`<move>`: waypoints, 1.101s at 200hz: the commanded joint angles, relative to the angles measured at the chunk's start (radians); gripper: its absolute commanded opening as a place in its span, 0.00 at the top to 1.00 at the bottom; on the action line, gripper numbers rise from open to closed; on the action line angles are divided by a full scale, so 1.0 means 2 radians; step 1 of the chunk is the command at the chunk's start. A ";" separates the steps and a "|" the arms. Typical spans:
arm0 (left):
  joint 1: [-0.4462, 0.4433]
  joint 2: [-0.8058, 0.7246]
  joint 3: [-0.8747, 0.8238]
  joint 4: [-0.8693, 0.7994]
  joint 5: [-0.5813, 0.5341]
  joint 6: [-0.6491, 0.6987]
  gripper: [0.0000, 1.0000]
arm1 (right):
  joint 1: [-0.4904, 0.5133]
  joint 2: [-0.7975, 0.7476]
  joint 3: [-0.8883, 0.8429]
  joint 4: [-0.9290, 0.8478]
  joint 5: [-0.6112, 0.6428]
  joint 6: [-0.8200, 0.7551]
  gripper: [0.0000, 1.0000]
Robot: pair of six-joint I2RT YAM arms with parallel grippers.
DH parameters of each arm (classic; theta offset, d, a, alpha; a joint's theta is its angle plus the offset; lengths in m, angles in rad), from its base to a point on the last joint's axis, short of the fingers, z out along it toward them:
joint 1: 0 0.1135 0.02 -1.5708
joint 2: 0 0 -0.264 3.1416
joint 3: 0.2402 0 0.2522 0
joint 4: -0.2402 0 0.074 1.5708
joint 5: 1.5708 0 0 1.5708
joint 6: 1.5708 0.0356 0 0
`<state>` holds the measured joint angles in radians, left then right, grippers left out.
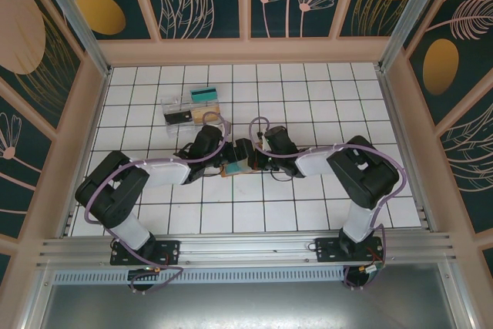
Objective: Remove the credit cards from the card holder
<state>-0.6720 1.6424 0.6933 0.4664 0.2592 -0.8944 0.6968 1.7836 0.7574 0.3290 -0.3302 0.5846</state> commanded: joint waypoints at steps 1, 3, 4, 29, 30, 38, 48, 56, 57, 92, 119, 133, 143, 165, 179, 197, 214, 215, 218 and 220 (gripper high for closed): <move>-0.014 0.003 0.002 0.015 0.028 0.009 0.23 | 0.027 -0.004 0.031 -0.008 0.010 -0.020 0.95; -0.015 0.004 0.002 0.016 0.029 0.009 0.23 | 0.027 -0.004 0.031 -0.012 0.015 -0.020 0.95; -0.015 0.004 0.002 0.016 0.029 0.009 0.23 | 0.027 -0.005 0.031 -0.013 0.017 -0.021 0.95; -0.015 0.007 0.002 0.020 0.031 0.008 0.23 | 0.027 -0.018 0.023 -0.036 0.061 -0.031 0.95; -0.014 0.007 0.002 0.020 0.031 0.008 0.23 | 0.027 -0.019 0.022 -0.037 0.062 -0.032 0.95; -0.014 0.007 0.003 0.020 0.031 0.007 0.23 | 0.027 -0.025 0.020 -0.042 0.068 -0.036 0.95; -0.014 0.007 0.003 0.020 0.032 0.008 0.23 | 0.027 -0.033 0.017 -0.047 0.073 -0.039 0.94; -0.014 0.008 0.003 0.021 0.031 0.008 0.23 | 0.027 -0.040 0.015 -0.051 0.078 -0.043 0.94; -0.014 0.008 0.003 0.021 0.031 0.008 0.23 | 0.027 -0.040 0.015 -0.052 0.079 -0.043 0.94; -0.014 0.011 0.002 0.026 0.034 0.006 0.23 | 0.025 -0.063 0.010 -0.066 0.089 -0.052 0.94; -0.014 0.012 0.001 0.030 0.035 0.005 0.23 | 0.021 -0.060 0.009 -0.069 0.085 -0.054 0.94; -0.015 0.013 0.001 0.031 0.036 0.004 0.23 | 0.021 -0.048 0.009 -0.065 0.077 -0.054 0.94; -0.015 0.015 0.001 0.033 0.038 0.003 0.23 | 0.021 -0.038 0.010 -0.059 0.063 -0.053 0.94; -0.015 0.017 -0.001 0.039 0.040 0.000 0.23 | 0.022 -0.016 0.015 -0.049 0.040 -0.050 0.94; -0.015 0.017 -0.002 0.045 0.043 -0.004 0.23 | 0.024 -0.005 0.019 -0.041 0.019 -0.048 0.94; -0.015 0.016 -0.004 0.051 0.046 -0.007 0.23 | 0.029 0.003 0.026 -0.028 -0.008 -0.042 0.94; -0.015 0.012 -0.005 0.052 0.047 -0.009 0.23 | 0.032 -0.002 0.029 -0.013 -0.026 -0.036 0.94; -0.015 0.012 -0.004 0.053 0.047 -0.009 0.23 | 0.032 -0.001 0.029 -0.013 -0.027 -0.036 0.94; -0.015 0.011 -0.005 0.053 0.047 -0.010 0.23 | 0.033 -0.002 0.031 -0.011 -0.028 -0.035 0.94; -0.015 0.011 -0.005 0.054 0.047 -0.010 0.23 | 0.033 -0.003 0.031 -0.011 -0.030 -0.035 0.94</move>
<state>-0.6708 1.6600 0.6830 0.5060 0.2905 -0.9115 0.7116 1.7515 0.7746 0.2264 -0.2371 0.5266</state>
